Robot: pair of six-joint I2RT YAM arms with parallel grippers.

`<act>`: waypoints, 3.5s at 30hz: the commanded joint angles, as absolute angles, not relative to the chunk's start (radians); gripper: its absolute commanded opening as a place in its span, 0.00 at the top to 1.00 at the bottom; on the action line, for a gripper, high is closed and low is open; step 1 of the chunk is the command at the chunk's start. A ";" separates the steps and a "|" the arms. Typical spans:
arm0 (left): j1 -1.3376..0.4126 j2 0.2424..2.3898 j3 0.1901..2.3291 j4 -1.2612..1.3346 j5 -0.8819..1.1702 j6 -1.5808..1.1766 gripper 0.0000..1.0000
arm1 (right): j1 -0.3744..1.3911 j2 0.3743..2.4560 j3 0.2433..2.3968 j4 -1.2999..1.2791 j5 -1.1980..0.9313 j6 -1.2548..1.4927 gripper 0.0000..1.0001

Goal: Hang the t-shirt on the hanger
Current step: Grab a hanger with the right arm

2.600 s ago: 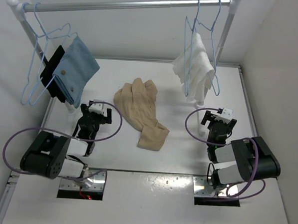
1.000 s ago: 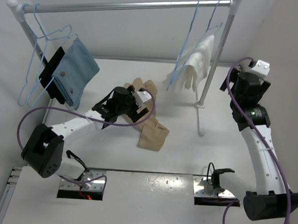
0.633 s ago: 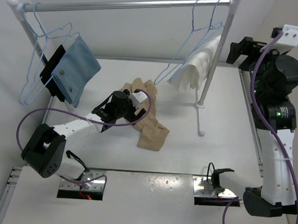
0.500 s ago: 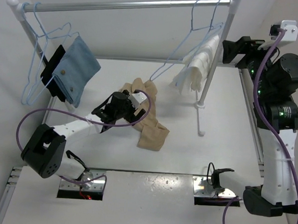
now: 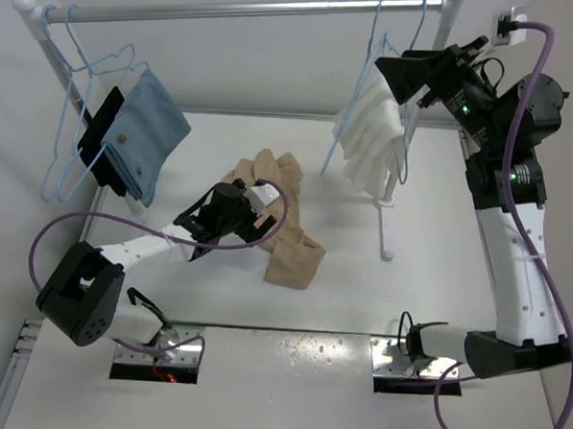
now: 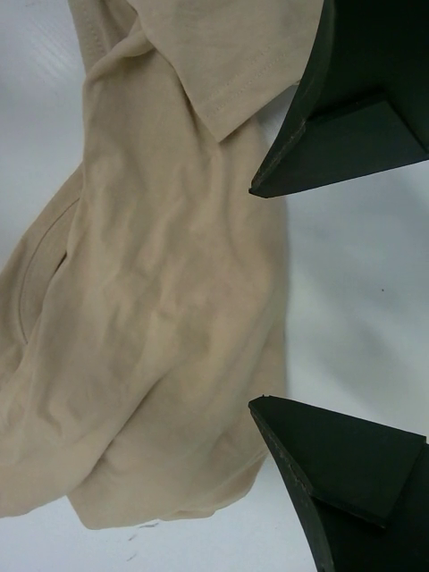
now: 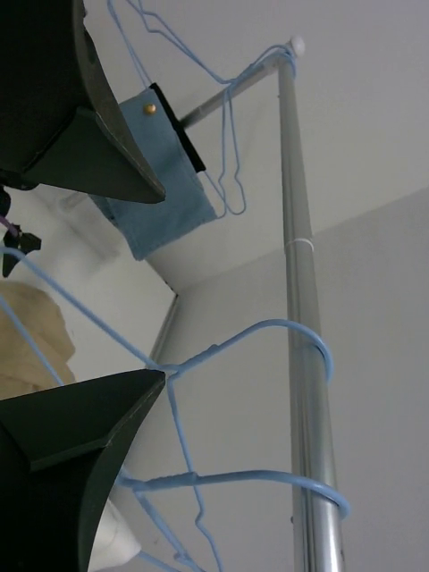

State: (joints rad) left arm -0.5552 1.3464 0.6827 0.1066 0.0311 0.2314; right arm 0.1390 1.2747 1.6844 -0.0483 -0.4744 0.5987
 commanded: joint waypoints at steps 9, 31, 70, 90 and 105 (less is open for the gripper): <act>-0.560 1.315 0.658 0.146 0.021 0.239 0.01 | 0.207 1.402 1.808 -0.196 -0.327 0.646 0.33; -0.560 1.285 0.609 0.196 -0.029 0.267 0.01 | 0.227 1.466 1.779 -0.238 -0.201 0.467 0.43; -0.560 1.239 0.540 0.245 -0.066 0.178 0.01 | 0.227 1.413 1.736 0.000 -0.437 0.442 1.00; -0.560 1.319 0.635 0.187 -0.037 0.104 0.01 | 0.285 1.284 1.309 0.025 -0.603 0.474 1.00; -0.741 1.699 0.891 -0.020 0.055 0.342 0.01 | 0.364 1.270 1.109 -0.061 -0.338 0.485 1.00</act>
State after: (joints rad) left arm -0.7147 1.6417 0.8410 0.0673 0.0490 0.2047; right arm 0.3599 1.2953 1.1191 -0.0746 -0.4213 0.4812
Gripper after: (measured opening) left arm 0.992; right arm 0.023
